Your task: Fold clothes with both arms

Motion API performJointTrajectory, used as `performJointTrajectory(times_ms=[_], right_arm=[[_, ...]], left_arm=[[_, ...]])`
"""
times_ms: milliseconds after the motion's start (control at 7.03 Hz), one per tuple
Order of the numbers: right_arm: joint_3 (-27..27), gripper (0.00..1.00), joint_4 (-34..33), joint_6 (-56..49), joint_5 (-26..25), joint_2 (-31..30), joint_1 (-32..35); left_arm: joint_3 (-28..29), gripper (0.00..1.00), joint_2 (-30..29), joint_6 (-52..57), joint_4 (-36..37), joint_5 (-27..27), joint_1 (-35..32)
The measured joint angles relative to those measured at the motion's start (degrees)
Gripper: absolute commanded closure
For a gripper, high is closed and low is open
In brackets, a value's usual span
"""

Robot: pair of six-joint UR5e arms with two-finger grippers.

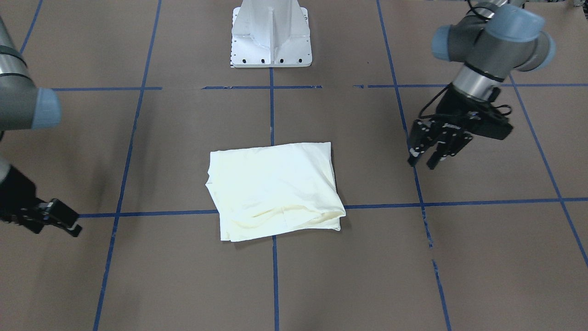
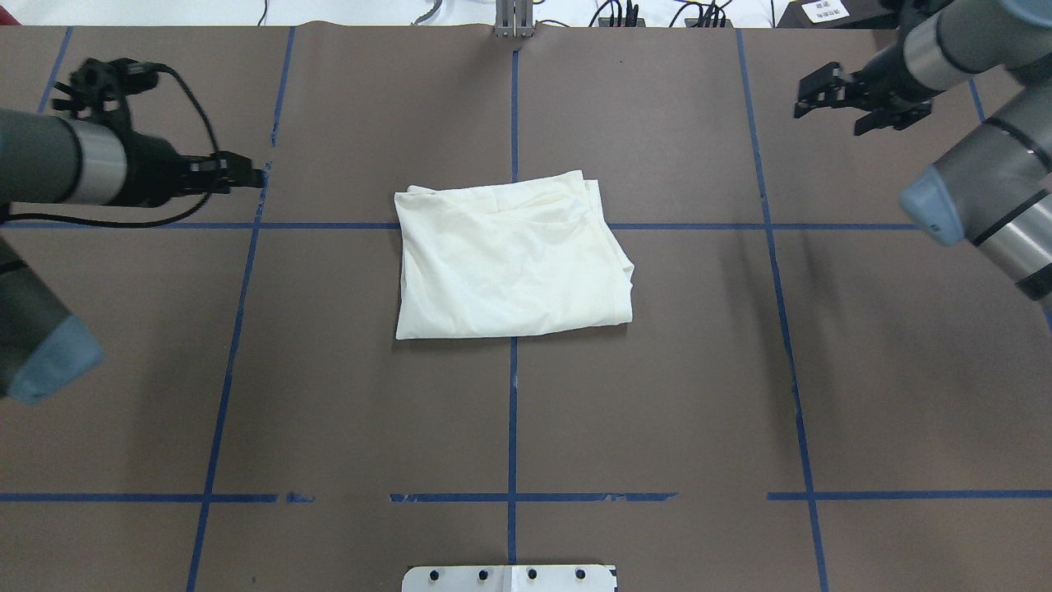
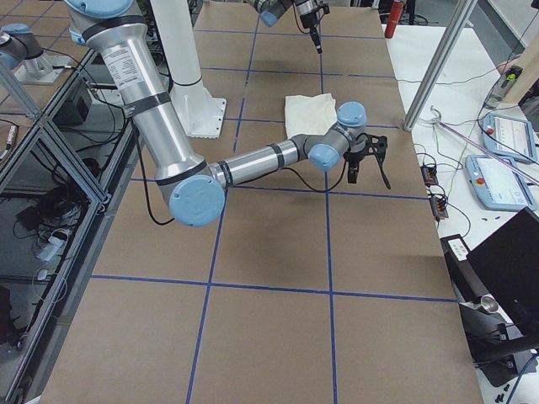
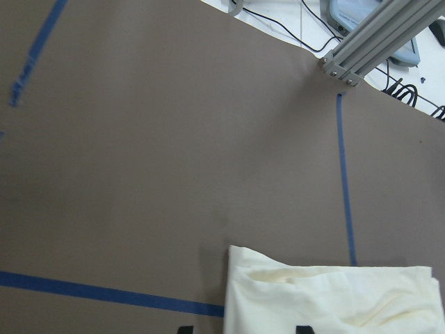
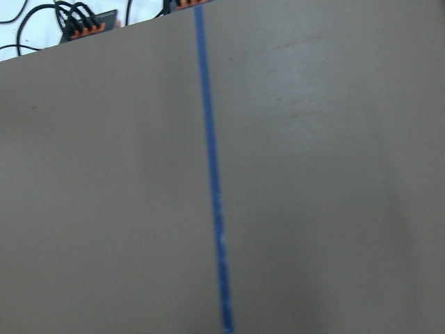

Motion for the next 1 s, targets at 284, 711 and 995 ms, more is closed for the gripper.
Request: performJointTrajectory(times_ms=[284, 711, 995], right_arm=[[0.8, 0.00, -5.6, -20.6, 7.8, -4.9, 11.4], [2.5, 0.00, -17.1, -43.1, 9.4, -9.5, 19.5], [3.1, 0.00, -21.8, -48.1, 9.3, -10.4, 20.2]], left_arm=[[0.2, 0.41, 7.7, 25.3, 2.2, -9.6, -15.7], [2.9, 0.04, 8.2, 55.2, 18.6, -15.7, -32.0], [2.3, 0.00, 6.3, 60.8, 29.2, -16.6, -34.8]])
